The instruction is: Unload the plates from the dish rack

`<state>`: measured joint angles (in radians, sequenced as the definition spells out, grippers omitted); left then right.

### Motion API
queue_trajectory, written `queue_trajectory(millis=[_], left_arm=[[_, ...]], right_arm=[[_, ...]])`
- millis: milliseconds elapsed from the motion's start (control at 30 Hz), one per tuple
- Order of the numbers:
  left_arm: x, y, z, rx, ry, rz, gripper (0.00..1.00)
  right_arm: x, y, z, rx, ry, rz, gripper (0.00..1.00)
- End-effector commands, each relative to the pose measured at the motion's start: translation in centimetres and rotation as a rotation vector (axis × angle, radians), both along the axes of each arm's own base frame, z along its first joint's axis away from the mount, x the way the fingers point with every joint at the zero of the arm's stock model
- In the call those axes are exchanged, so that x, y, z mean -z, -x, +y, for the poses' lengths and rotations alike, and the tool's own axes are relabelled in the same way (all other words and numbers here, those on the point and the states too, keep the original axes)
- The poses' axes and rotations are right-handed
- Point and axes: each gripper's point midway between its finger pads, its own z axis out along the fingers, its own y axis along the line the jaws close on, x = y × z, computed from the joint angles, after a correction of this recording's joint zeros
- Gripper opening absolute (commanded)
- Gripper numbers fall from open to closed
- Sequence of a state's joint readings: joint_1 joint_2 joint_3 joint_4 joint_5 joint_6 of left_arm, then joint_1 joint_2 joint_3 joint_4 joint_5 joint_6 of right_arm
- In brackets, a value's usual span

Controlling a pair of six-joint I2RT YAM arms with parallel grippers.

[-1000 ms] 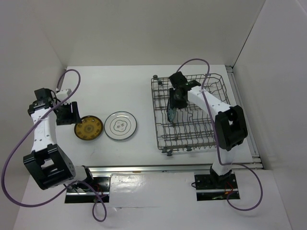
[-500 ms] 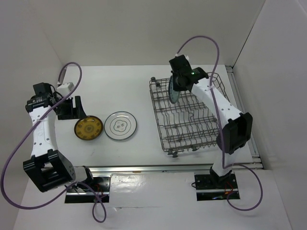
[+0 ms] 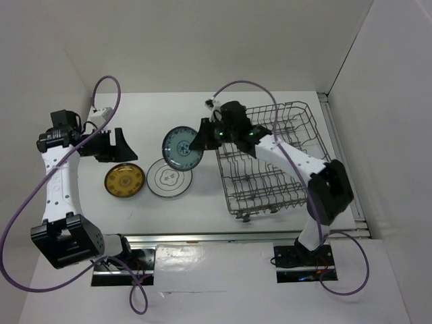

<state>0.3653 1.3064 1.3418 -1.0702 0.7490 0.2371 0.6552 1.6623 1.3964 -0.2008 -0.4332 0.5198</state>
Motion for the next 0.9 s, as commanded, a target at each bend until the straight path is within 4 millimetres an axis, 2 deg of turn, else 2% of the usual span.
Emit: queue_trajectory(millis=[0,33,67,133,167,200,233,333,400,467,500,567,600,633,733,767,800,867], left_arm=[[-0.6,0.2,-1.6,0.066,0.051,-0.032,0.86],[-0.1,0.2,-1.8,0.074,0.042,-0.027,0.86],[0.5,0.5,-2.2,0.078,0.037,-0.010,0.86],[1.5,0.3,-2.0,0.068,-0.003,0.008,0.86],[2.3,0.5,-2.2,0.075,-0.005,0.034,0.86],[2.3,0.5,-2.2,0.075,-0.005,0.034,0.86],[3.0,0.6,-2.1,0.071,-0.006,0.059,0.86],[3.7,0.4,-2.1,0.068,-0.017,0.072,0.86],[3.6,0.8,-2.7,0.094,0.002,0.077,0.82],[2.9,1.0,-3.4,0.121,0.038,0.064,0.73],[2.7,0.8,-3.5,0.125,0.046,0.060,0.53],[2.4,1.2,-3.7,0.136,0.054,0.069,0.26],[2.3,1.1,-3.6,0.144,0.051,0.069,0.09],[1.9,1.1,-3.8,0.149,0.061,0.064,0.02],[1.5,1.5,-4.4,0.182,0.100,0.066,0.00],[1.3,1.6,-4.4,0.188,0.096,0.064,0.00],[1.3,1.6,-4.4,0.182,0.101,0.069,0.00],[1.7,1.4,-3.9,0.154,0.068,0.081,0.00]], right_arm=[[-4.4,3.7,5.4,-0.272,-0.276,-0.022,0.00],[-4.8,4.3,6.2,-0.314,-0.306,-0.041,0.00],[-4.3,4.8,7.3,-0.349,-0.311,-0.035,0.00],[-4.7,5.2,8.1,-0.395,-0.331,-0.034,0.00],[-3.8,5.5,8.9,-0.408,-0.323,-0.018,0.00],[-3.7,6.1,9.4,-0.433,-0.325,-0.012,0.00],[-4.0,5.8,9.7,-0.435,-0.332,-0.024,0.00],[-3.5,6.8,10.4,-0.475,-0.345,-0.003,0.00],[-2.8,6.6,10.8,-0.479,-0.345,0.017,0.00],[-2.7,6.7,10.9,-0.487,-0.347,0.032,0.00],[-2.0,6.7,11.0,-0.495,-0.341,0.046,0.00],[-1.9,6.5,11.2,-0.495,-0.340,0.047,0.00],[-1.9,6.5,11.2,-0.495,-0.340,0.047,0.00],[-1.9,6.5,11.2,-0.495,-0.340,0.047,0.00],[-1.5,6.6,11.3,-0.501,-0.333,0.064,0.00],[-2.0,6.4,11.4,-0.509,-0.338,0.032,0.00],[-1.1,6.4,11.5,-0.504,-0.321,0.059,0.00],[-0.8,6.4,11.3,-0.506,-0.298,0.069,0.20]])
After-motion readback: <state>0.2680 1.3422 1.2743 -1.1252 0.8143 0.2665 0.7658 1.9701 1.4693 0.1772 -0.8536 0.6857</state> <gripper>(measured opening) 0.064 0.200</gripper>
